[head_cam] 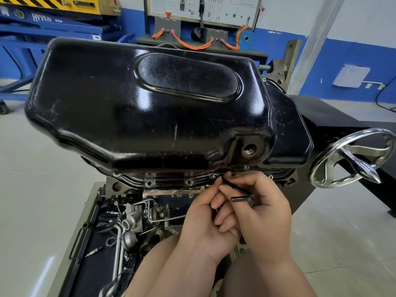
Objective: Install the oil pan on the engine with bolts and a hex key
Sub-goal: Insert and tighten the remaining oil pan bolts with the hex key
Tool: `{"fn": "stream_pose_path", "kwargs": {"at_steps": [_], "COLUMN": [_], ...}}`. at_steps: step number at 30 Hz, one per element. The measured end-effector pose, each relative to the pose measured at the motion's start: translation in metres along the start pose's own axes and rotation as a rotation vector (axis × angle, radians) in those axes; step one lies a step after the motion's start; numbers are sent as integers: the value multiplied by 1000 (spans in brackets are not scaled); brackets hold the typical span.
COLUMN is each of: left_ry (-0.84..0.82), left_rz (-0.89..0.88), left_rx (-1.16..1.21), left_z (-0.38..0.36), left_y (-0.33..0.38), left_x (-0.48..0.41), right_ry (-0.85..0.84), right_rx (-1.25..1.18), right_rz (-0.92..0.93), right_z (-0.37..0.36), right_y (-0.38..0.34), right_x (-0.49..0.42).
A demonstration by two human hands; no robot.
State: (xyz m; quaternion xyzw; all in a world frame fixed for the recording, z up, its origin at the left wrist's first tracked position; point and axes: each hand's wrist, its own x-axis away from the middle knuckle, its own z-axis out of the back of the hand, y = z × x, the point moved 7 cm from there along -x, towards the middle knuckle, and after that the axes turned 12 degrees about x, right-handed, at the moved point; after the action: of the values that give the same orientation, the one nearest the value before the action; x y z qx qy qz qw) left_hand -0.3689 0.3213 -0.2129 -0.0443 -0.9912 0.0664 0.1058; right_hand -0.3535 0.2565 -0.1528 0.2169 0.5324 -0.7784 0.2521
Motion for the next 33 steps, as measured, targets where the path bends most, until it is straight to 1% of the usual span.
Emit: {"fn": "stream_pose_path", "kwargs": {"at_steps": [2,3,5,7,10,13,17,19,21,24,28,30,33], "left_ry": [36,53,60,52,36,20,65,75,75,43,4,26,59], "left_rz": [-32,-47,-65,-62,-33,-42,-83,-100,-94,-56,-30,-46,-68], "left_rx": [-12,-22,-28,-38,-22,-15,-45,-76,-82,-58,-40,-49,-64], "left_z": [2,3,5,6,6,4,6,6,7,7,3,2,3], "left_y": [2,2,2,1,-1,0,3,3,2,0,-1,1,4], "left_x": [-1,-1,-3,-3,-2,-1,-3,-3,-4,-4,-3,-4,-5], "right_ry": [-19,-42,-71,-39,-13,45,-41,-85,-75,-7,49,27,-60], "right_rx": [55,49,-38,-81,-66,7,15,-13,-46,-32,-24,25,61], "right_rz": [105,125,88,57,35,-5,81,78,36,90,10,21,112], "right_z": [1,1,1,3,2,3,2,0,2,4,2,2,2], "right_y": [-10,-12,-10,-8,-7,-1,-8,-7,-3,-10,-7,-6,-9], "right_x": [0,1,3,3,1,-1,0,3,3,0,-3,-4,-2]}}
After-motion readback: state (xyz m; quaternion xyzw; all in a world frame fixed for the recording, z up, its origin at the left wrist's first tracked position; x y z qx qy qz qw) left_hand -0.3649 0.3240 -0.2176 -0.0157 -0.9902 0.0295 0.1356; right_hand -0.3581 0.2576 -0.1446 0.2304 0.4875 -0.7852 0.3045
